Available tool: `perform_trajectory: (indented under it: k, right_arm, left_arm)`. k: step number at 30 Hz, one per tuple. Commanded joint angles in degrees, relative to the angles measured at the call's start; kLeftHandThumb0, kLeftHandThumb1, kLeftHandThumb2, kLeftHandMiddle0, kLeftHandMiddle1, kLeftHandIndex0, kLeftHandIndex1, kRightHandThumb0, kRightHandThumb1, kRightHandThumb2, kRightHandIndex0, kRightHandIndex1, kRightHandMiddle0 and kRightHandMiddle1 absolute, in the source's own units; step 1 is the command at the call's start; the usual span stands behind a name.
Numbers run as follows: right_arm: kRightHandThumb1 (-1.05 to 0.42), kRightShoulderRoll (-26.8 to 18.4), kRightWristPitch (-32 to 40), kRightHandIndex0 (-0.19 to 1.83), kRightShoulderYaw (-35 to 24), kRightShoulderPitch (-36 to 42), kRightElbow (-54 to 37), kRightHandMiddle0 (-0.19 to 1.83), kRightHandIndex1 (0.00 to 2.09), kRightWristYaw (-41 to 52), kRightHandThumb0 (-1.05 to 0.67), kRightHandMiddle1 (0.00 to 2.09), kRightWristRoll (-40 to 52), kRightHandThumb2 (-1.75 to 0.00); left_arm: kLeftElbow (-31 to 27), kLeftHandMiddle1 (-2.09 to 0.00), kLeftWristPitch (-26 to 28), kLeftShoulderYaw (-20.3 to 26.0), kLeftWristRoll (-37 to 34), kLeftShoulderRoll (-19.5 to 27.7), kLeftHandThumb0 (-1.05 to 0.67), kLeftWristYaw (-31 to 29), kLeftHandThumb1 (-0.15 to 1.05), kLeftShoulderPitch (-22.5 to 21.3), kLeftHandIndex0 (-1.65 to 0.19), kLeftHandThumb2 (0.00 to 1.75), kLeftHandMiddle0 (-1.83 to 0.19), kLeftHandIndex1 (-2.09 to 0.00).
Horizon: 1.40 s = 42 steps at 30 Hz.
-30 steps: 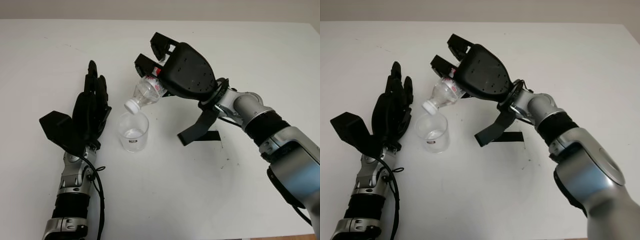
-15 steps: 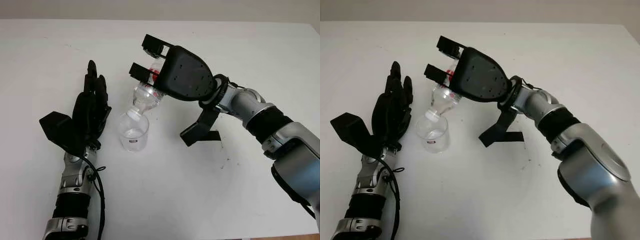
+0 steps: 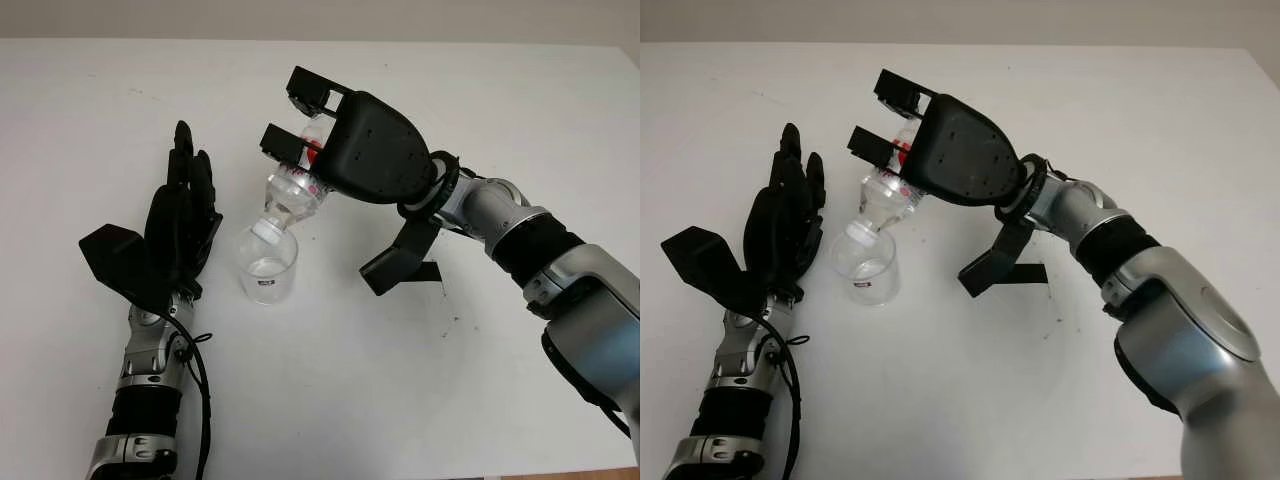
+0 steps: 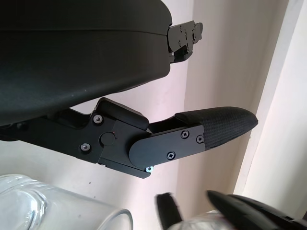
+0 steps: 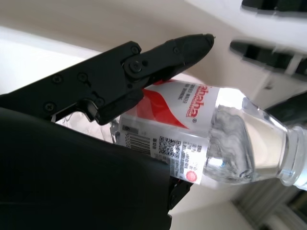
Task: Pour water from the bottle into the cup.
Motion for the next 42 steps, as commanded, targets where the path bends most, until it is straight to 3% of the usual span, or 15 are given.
perform_trajectory:
  k: [1, 3, 6, 9, 16, 25, 31, 37, 42]
  right_arm:
    - [-1.05, 0.6, -3.8, 1.19, -4.1, 1.5, 0.1, 0.73, 2.09, 3.4, -0.53, 2.09, 6.7, -0.29]
    - [-1.05, 1.5, -9.5, 1.25, -8.7, 3.8, 0.3, 0.97, 2.09, 9.5, -0.51, 2.09, 16.4, -0.3]
    - [-1.05, 3.7, -12.9, 1.36, -17.3, 9.7, -3.4, 1.11, 2.09, 29.8, -0.49, 2.09, 38.3, -0.36]
    - [-1.05, 5.0, -8.0, 1.39, -23.5, 16.1, -11.3, 1.11, 2.09, 47.4, -0.43, 2.09, 56.8, -0.37]
    - [-1.05, 7.0, 16.9, 1.28, -33.7, 28.4, -31.9, 1.07, 2.09, 66.8, -0.39, 2.09, 76.7, -0.39]
    - [-1.05, 9.6, 45.3, 1.34, -41.0, 38.1, -50.8, 0.98, 2.09, 71.1, -0.43, 2.09, 84.9, -0.45]
    - [-1.05, 10.8, 56.2, 1.4, -43.9, 40.1, -58.4, 1.06, 2.09, 70.4, -0.46, 2.09, 85.8, -0.43]
    - [-1.05, 10.9, 62.1, 1.33, -45.0, 41.3, -63.2, 1.04, 2.09, 70.4, -0.46, 2.09, 84.9, -0.4]
    - [-1.05, 11.3, 59.0, 1.33, -44.3, 43.0, -62.4, 1.04, 2.09, 71.3, -0.44, 2.09, 82.2, -0.42]
  left_arm:
    - [0.4, -0.04, -0.6, 0.3, -0.2, -0.1, -0.82, -0.2, 1.05, -0.4, 0.19, 0.68, 0.19, -0.01]
    - [0.6, -0.04, -0.6, 0.3, -0.1, -0.1, -0.82, 0.0, 1.05, -0.5, 0.19, 0.68, 0.19, -0.01]
    - [0.4, -0.05, -0.6, 0.2, 0.1, -0.2, -0.82, 0.3, 1.05, -0.4, 0.19, 0.68, 0.19, -0.02]
    - [0.3, -0.04, -0.6, 0.1, 0.0, -0.1, -0.82, 0.0, 1.05, -0.2, 0.19, 0.68, 0.19, -0.02]
    - [0.2, -0.05, -0.4, 0.0, 0.0, -0.5, -0.82, 0.1, 1.05, 0.0, 0.19, 0.69, 0.19, -0.02]
    - [-0.1, -0.05, -0.2, -0.1, -0.2, -0.9, -0.82, -0.1, 1.05, 0.2, 0.19, 0.69, 0.18, -0.03]
    - [0.2, -0.05, 0.0, -0.2, 0.0, -0.9, -0.83, -0.2, 1.05, -0.1, 0.19, 0.69, 0.18, -0.02]
    - [0.6, -0.05, -0.5, -0.4, 0.2, -1.0, -0.84, -0.4, 1.05, -0.3, 0.19, 0.7, 0.17, -0.02]
    - [0.4, -0.05, -0.1, -0.3, -0.2, -0.9, -0.83, -0.7, 1.05, -0.3, 0.19, 0.7, 0.19, 0.0]
